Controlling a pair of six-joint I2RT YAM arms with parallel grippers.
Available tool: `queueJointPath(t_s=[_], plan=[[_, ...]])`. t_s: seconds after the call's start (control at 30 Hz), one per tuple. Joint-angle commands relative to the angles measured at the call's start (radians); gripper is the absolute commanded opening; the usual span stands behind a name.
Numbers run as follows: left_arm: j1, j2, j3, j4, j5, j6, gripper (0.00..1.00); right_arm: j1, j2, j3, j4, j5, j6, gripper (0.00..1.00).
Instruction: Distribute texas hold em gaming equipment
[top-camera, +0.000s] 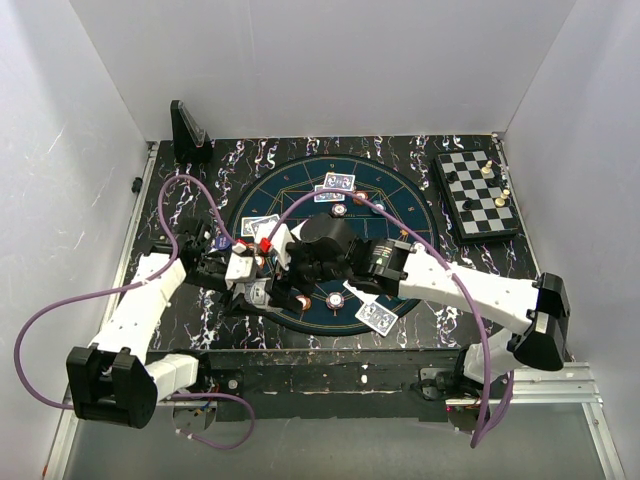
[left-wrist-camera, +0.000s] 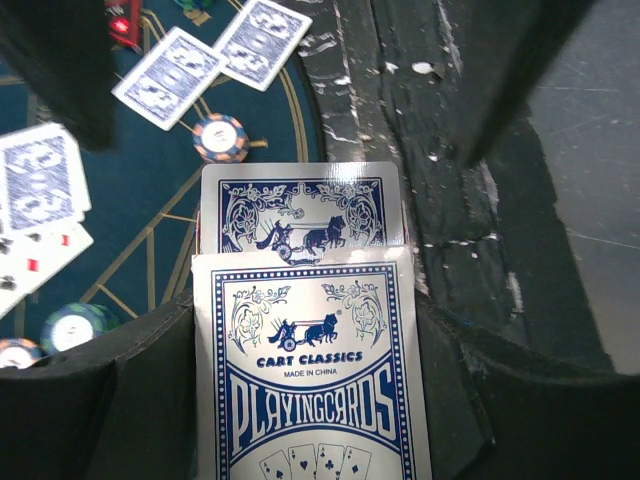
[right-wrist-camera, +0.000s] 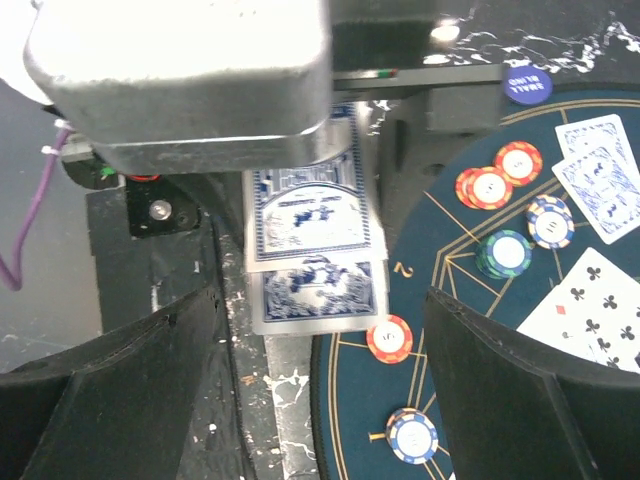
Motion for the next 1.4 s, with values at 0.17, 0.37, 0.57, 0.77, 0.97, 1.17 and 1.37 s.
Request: queueJointPath(t_s=[0.17,0.37,0.57,0.77,0.97,1.17,1.37], plan=[[0.008,-0.044,-0.163,0.087,-0.132,-0.141,0.47,-0.004,-0.217,-0.181,0.158,0.211,0.055,0.9],[0.011,-0.023,-0.239,0.169,-0.216,-0.094,0.5,-0.012,-0.351,-0.299,0.161,0.297,0.149,0.91],[0.02,0.065,-0.21,0.233,-0.225,-0.135,0.5,-0.026,-0.437,-0.353,0.141,0.352,0.216,0.91],[0.02,0.126,-0.184,0.253,-0.215,-0.143,0.6,-0.038,-0.495,-0.388,0.131,0.383,0.261,0.91],[0.02,0.152,-0.161,0.302,-0.245,-0.166,0.78,-0.044,-0.524,-0.393,0.117,0.397,0.275,0.91],[0.02,0.146,-0.164,0.316,-0.235,-0.164,0.98,-0.053,-0.527,-0.385,0.095,0.406,0.291,0.91],[0.02,0.12,-0.118,0.292,-0.226,-0.201,0.98,-0.062,-0.527,-0.378,0.068,0.425,0.308,0.92]])
